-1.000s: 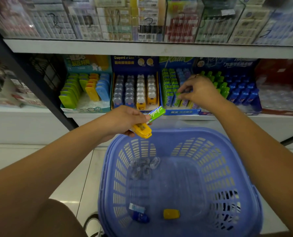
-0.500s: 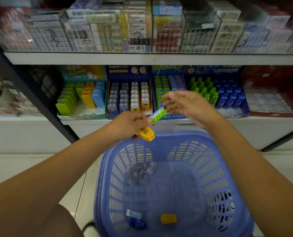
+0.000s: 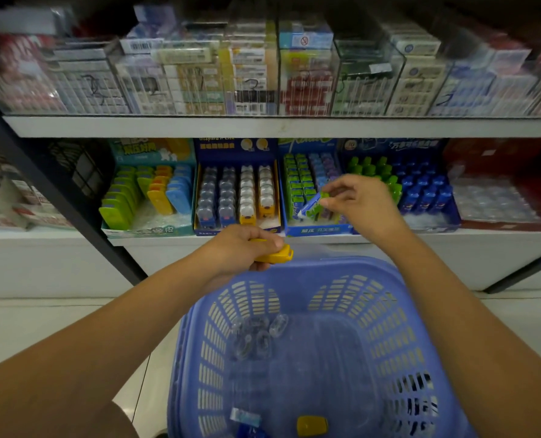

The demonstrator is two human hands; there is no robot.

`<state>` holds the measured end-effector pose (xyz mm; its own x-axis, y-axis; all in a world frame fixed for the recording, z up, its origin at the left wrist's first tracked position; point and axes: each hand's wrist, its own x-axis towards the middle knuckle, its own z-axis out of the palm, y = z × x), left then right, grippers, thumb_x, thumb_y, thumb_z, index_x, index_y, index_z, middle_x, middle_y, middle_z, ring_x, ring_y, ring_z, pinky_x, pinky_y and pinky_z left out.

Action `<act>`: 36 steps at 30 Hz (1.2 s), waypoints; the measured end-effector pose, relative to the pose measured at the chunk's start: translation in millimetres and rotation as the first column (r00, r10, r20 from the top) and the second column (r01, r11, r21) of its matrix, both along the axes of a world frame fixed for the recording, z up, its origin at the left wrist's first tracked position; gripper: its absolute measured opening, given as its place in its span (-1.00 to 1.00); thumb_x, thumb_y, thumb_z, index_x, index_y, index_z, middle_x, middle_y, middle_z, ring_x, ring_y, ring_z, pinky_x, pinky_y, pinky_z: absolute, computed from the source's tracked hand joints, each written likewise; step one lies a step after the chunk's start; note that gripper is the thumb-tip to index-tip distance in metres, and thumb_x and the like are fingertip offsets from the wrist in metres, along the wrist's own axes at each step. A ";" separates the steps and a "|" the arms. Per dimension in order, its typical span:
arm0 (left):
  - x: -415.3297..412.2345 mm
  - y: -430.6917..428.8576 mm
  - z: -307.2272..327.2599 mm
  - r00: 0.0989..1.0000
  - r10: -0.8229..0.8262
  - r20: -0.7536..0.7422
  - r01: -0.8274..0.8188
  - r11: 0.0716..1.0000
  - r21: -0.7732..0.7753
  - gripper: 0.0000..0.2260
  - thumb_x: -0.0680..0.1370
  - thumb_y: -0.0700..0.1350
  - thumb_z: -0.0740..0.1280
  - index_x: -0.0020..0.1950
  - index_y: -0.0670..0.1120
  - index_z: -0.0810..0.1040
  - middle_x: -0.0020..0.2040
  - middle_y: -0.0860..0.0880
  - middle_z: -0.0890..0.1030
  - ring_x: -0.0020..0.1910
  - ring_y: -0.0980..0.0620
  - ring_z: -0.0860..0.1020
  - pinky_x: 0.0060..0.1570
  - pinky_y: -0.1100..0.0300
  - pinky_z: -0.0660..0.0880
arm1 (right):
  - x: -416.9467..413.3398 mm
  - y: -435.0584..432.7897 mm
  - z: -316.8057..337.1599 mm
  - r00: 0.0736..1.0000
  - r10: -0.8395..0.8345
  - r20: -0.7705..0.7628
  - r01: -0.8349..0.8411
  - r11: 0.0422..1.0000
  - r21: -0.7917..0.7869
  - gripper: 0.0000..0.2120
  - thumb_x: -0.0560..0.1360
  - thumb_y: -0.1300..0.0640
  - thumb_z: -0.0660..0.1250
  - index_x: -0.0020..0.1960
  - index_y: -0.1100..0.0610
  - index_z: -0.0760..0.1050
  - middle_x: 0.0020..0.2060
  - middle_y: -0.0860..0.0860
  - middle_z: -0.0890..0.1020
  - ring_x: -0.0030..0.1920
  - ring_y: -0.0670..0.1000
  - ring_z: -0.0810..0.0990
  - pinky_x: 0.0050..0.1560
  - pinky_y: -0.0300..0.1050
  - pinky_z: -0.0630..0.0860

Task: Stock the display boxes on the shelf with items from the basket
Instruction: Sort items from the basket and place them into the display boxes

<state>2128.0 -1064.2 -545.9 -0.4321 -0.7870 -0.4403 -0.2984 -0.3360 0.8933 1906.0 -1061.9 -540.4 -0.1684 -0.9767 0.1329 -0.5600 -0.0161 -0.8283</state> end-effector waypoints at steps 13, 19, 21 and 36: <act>6.5 -10.4 -1.4 0.998 -0.003 -0.059 0.009 0.995 0.104 -0.92 0.51 -0.17 0.38 -0.01 -0.09 0.61 -0.06 -0.01 0.69 -0.10 0.10 0.65 -0.22 0.32 0.57 | 0.6 -17.6 -0.1 0.997 -0.006 -0.079 0.002 0.999 -0.046 -0.82 0.37 -0.02 0.49 -0.21 0.02 0.51 -0.52 0.03 0.58 -0.57 -0.09 0.55 -0.51 -0.24 0.53; 5.1 -10.7 3.2 0.998 -0.003 -0.068 0.010 0.995 0.100 -0.91 0.52 -0.17 0.37 0.00 -0.11 0.61 -0.03 -0.05 0.69 -0.07 0.07 0.66 -0.20 0.31 0.58 | 27.6 -26.7 -23.4 0.940 -0.111 -0.323 0.100 0.994 -0.050 -0.66 0.39 -0.13 0.44 -0.23 0.15 0.49 -0.52 -0.03 0.51 -0.51 -0.02 0.56 -0.34 -0.11 0.54; 6.8 -10.3 4.7 0.997 -0.001 -0.074 0.009 0.995 0.103 -0.92 0.52 -0.17 0.37 0.00 -0.11 0.61 -0.03 -0.05 0.70 -0.08 0.08 0.66 -0.21 0.32 0.58 | 31.9 -36.3 -17.1 0.896 -0.076 -0.437 0.106 0.993 0.044 -0.59 0.39 -0.19 0.41 -0.23 0.18 0.54 -0.49 0.05 0.56 -0.41 0.04 0.60 -0.32 -0.10 0.53; 16.3 -8.4 16.6 0.987 0.019 -0.162 0.004 0.990 0.141 -0.81 0.53 -0.36 0.30 0.05 -0.12 0.57 0.02 -0.07 0.65 -0.01 0.03 0.63 -0.04 0.23 0.59 | 39.1 -35.3 -15.8 0.979 -0.123 -0.161 0.173 0.924 0.341 -0.55 0.45 -0.08 0.40 -0.22 0.36 0.60 -0.44 0.13 0.61 -0.56 -0.07 0.50 -0.52 -0.31 0.43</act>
